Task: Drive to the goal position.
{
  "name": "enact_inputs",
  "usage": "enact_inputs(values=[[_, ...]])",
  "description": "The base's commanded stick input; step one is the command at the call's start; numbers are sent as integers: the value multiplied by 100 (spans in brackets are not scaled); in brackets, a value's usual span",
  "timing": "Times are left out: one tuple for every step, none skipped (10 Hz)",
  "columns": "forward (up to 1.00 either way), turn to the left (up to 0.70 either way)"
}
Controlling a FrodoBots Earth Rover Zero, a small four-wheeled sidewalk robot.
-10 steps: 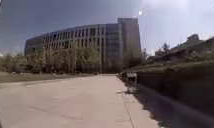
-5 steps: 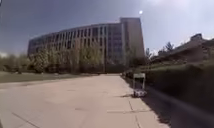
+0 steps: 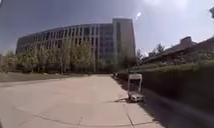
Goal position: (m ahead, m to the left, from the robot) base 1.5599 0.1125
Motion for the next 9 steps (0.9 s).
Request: enact_inputs(values=[[100,8],[100,8],[100,8],[100,8],[100,8],[100,8],[100,8],[100,8],[100,8]])
